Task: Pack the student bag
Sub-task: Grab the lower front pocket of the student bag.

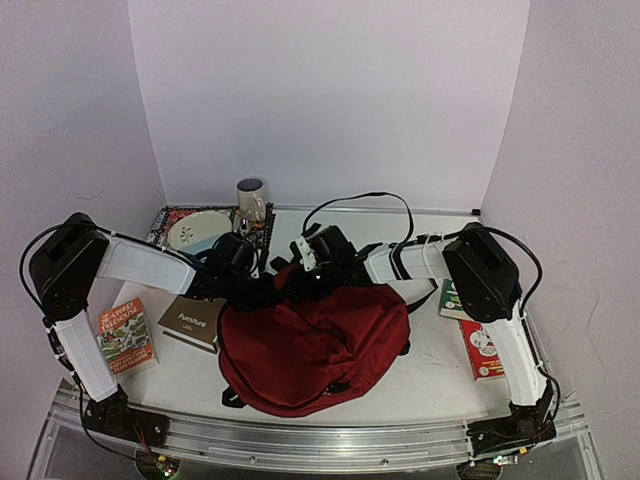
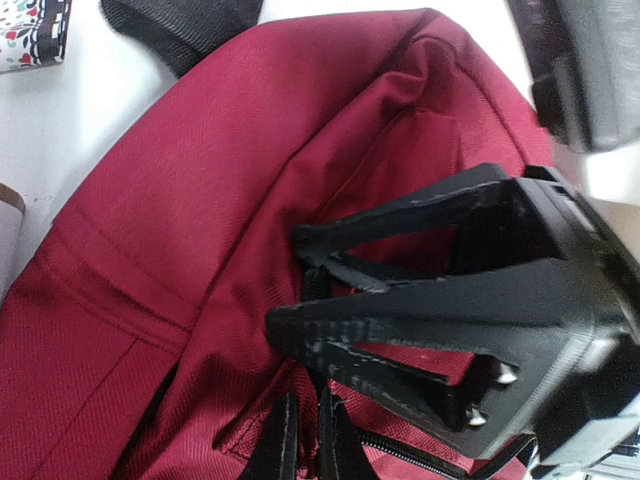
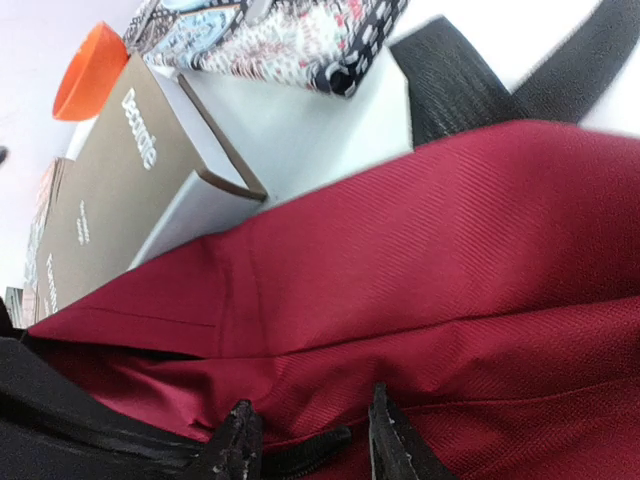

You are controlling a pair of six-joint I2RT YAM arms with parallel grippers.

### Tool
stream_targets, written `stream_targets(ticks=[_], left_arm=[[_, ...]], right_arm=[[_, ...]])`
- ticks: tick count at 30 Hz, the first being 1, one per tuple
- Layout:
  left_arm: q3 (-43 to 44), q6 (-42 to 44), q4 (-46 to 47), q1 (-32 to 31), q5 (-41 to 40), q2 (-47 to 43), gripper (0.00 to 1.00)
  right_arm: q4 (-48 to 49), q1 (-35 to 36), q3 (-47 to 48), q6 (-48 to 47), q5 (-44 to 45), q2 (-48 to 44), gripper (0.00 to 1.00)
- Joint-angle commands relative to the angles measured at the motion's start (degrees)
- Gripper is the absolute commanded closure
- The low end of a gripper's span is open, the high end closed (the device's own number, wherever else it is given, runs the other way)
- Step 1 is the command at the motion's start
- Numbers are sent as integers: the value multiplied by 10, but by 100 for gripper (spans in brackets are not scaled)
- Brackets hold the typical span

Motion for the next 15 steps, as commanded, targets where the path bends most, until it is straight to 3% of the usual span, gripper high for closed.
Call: stream_targets(ticks=[1, 9, 15], left_arm=[[-9, -4, 57, -1, 5, -31, 100], [-18, 4, 70, -4, 0, -31, 100], [-27, 10, 70, -4, -11, -46, 99]], right_arm=[[-1, 0, 23, 16, -45, 9, 63], [16, -1, 28, 25, -81, 16, 68], [22, -1, 28, 24, -76, 11, 92]])
